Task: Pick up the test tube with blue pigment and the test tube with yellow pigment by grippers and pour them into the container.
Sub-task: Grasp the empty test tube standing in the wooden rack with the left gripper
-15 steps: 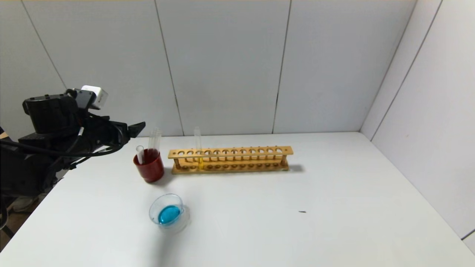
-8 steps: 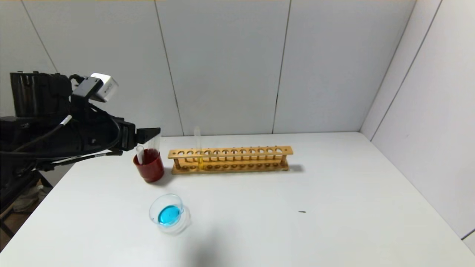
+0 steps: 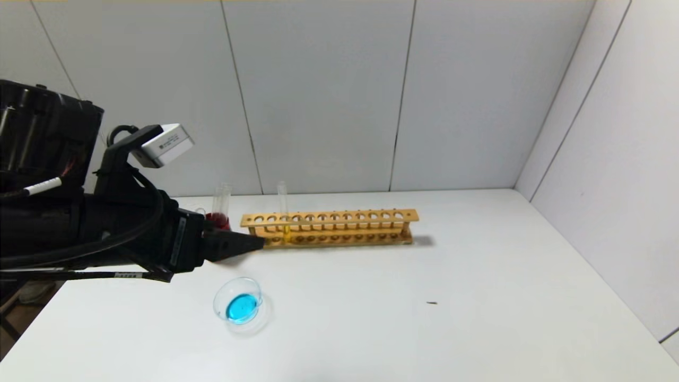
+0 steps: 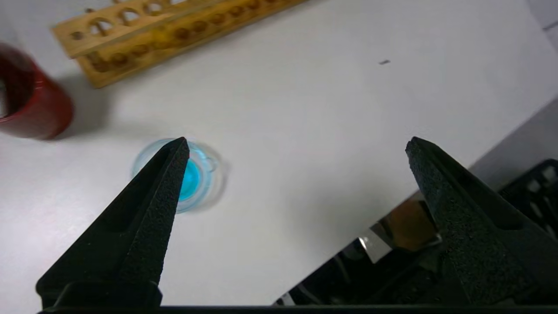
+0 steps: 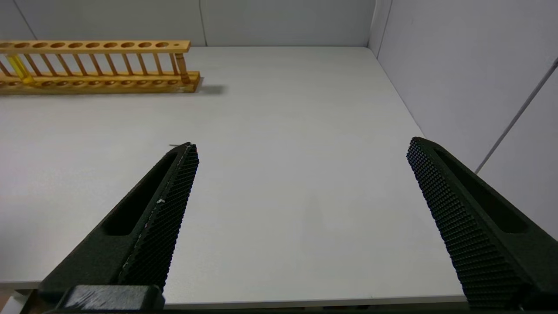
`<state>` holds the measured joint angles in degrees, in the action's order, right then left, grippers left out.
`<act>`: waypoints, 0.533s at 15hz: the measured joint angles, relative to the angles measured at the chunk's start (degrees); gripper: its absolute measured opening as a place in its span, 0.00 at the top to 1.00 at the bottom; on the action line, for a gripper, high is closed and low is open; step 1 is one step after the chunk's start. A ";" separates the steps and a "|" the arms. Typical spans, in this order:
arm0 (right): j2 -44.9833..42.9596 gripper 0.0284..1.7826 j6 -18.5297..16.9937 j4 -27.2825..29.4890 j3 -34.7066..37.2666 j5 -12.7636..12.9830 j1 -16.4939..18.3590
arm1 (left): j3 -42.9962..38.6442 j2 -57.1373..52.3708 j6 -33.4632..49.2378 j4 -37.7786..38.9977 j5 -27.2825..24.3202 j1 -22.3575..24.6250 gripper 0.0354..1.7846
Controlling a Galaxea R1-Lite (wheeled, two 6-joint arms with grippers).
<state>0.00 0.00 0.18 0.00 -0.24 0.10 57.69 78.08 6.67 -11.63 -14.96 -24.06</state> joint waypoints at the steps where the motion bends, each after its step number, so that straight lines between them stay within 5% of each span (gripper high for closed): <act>1: 0.00 0.02 0.00 -0.02 0.00 0.02 -0.02 | -0.63 0.17 0.11 -0.05 -1.24 -0.18 0.02; 8: 0.00 0.02 0.00 0.00 0.00 0.00 0.00 | -6.97 4.24 -0.23 13.47 -6.25 -0.10 0.02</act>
<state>0.00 0.00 0.18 0.00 -0.24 0.10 50.71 82.32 6.44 1.84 -21.21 -24.16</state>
